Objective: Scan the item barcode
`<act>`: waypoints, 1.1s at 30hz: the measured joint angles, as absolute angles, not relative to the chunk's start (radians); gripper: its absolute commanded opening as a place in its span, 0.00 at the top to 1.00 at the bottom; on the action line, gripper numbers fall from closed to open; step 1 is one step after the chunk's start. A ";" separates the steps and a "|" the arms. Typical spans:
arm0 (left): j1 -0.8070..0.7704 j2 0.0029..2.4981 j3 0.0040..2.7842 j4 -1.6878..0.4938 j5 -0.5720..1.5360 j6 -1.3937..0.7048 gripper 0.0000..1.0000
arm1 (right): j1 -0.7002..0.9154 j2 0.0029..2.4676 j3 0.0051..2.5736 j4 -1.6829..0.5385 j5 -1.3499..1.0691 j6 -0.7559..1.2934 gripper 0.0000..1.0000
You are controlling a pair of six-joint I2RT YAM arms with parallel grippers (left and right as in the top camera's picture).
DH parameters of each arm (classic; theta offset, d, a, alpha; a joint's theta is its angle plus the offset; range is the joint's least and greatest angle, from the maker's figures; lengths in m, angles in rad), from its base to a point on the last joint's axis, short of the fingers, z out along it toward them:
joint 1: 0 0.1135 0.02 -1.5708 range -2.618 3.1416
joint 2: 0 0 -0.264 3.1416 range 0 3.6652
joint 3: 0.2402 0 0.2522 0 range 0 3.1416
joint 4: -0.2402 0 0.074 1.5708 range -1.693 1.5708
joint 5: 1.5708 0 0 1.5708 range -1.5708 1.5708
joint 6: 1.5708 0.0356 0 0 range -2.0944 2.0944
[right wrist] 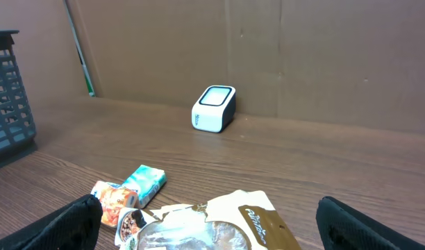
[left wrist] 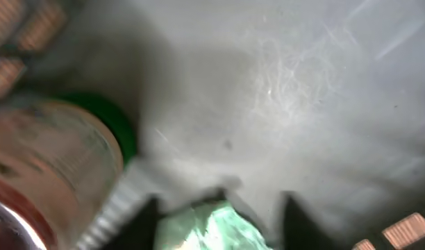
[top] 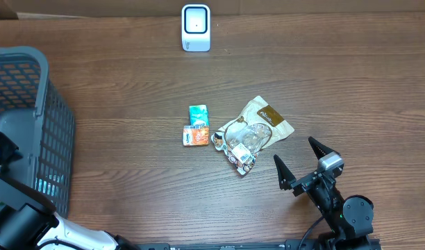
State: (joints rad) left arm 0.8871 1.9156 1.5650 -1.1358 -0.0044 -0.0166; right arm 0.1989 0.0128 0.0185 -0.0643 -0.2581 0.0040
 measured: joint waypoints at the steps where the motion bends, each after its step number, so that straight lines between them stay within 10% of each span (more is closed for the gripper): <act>1: 0.884 1.916 1.554 -1.138 0.003 -0.031 0.33 | 0.199 0.013 0.019 -0.064 -0.258 0.004 0.00; 15: 0.799 1.916 1.338 -1.143 0.029 0.030 0.29 | 0.199 0.013 0.019 -0.064 -0.258 0.004 0.00; 21: 0.799 1.916 1.333 -1.155 -0.043 0.045 0.96 | 0.199 0.013 0.019 -0.064 -0.258 0.004 0.00; 33: 0.798 1.916 1.332 -1.175 -0.117 0.031 0.96 | 0.199 0.013 0.019 -0.064 -0.258 0.004 0.00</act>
